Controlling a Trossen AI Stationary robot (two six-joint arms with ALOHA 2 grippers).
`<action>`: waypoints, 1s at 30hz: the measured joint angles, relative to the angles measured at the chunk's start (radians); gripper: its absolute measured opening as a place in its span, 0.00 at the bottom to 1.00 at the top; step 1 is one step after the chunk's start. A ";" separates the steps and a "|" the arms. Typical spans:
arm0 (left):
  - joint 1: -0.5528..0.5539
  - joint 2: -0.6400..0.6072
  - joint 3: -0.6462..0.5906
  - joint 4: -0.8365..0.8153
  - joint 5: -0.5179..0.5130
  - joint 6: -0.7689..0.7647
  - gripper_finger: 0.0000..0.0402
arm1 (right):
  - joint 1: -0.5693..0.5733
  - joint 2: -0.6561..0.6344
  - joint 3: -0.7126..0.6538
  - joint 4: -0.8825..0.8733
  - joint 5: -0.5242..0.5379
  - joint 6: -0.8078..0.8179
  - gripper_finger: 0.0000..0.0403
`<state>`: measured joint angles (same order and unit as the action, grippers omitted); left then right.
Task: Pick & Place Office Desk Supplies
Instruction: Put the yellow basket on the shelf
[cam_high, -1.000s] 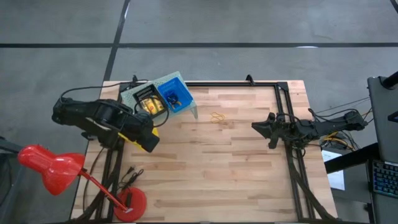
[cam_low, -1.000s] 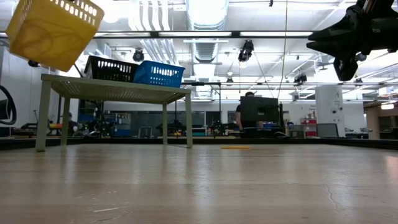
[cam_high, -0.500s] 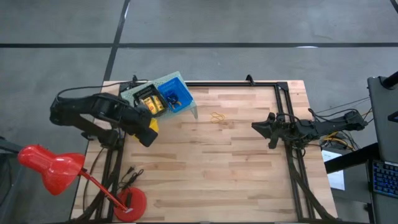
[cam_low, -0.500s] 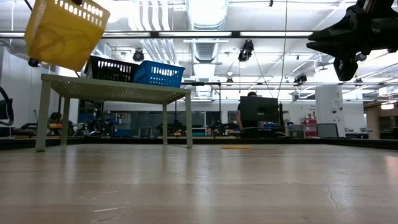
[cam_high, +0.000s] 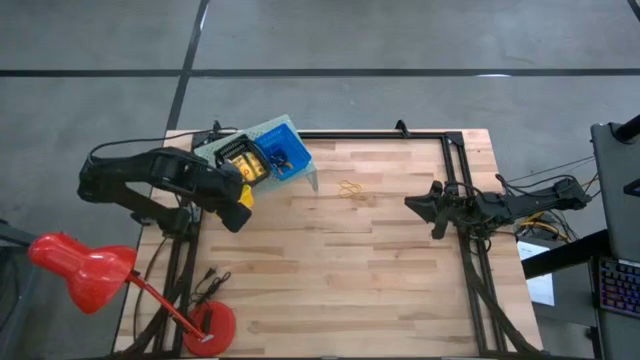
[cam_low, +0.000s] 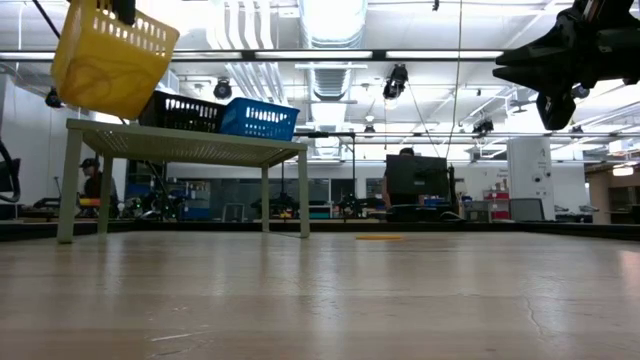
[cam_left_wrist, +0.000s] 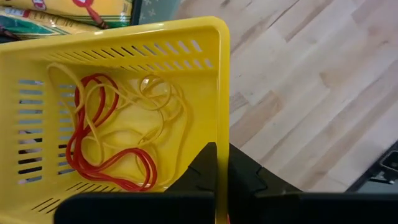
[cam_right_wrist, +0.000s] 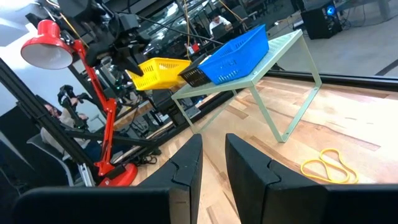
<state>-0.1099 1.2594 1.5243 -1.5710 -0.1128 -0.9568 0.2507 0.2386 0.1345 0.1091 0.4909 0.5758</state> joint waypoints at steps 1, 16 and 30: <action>0.001 0.000 -0.007 0.000 -0.001 0.000 0.03 | 0.000 0.000 0.000 0.000 0.000 0.000 0.17; 0.009 0.001 -0.059 0.068 -0.072 0.118 0.03 | 0.000 0.000 0.000 0.000 0.000 0.000 0.17; 0.009 0.001 -0.060 0.054 -0.062 0.123 0.03 | 0.000 0.000 0.000 0.000 0.000 0.000 0.17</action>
<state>-0.1013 1.2602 1.4647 -1.5166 -0.1753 -0.8337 0.2508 0.2386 0.1345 0.1089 0.4911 0.5756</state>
